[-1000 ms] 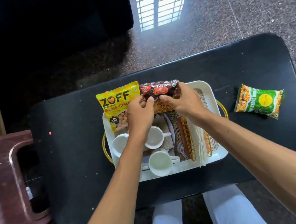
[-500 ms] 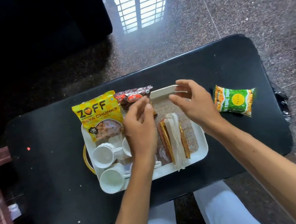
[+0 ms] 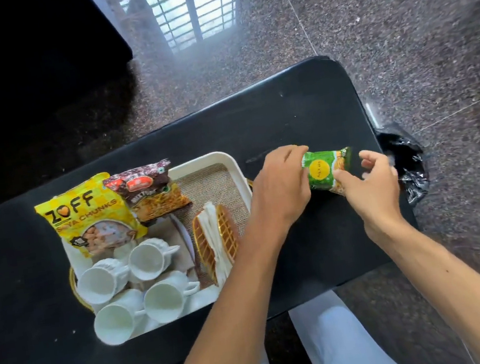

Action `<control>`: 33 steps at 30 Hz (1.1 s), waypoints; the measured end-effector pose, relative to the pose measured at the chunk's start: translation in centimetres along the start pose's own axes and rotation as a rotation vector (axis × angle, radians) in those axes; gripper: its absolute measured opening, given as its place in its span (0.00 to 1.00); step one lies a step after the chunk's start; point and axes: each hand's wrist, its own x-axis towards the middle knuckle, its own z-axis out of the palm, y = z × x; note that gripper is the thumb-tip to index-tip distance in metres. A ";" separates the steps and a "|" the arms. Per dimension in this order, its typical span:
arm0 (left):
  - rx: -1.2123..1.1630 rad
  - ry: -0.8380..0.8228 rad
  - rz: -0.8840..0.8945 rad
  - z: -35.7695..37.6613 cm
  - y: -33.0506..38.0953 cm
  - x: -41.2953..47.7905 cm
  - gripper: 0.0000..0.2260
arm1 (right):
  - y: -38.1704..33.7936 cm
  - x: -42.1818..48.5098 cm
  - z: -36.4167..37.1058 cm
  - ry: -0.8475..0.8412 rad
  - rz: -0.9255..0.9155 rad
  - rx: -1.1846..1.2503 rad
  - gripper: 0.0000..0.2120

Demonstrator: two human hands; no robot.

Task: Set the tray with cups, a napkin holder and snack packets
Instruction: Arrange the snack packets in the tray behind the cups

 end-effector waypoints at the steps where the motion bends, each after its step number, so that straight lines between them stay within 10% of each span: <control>1: 0.079 -0.052 0.040 0.3 0.0 0.9 0.20 | 0.6 0.2 0.2 0.000 0.053 0.006 0.27; 14: 0.263 -0.352 -0.033 0.3 -1.5 6.1 0.27 | 0.4 2.4 1.6 -0.242 -0.078 0.120 0.24; 23: -0.217 -0.021 -0.162 -4.0 -2.8 3.2 0.21 | -4.7 2.2 0.7 -0.341 -0.366 0.296 0.29; 33: -0.603 0.276 -0.345 -7.0 -3.6 -1.6 0.13 | -7.5 -1.5 2.7 -0.602 -0.282 0.377 0.12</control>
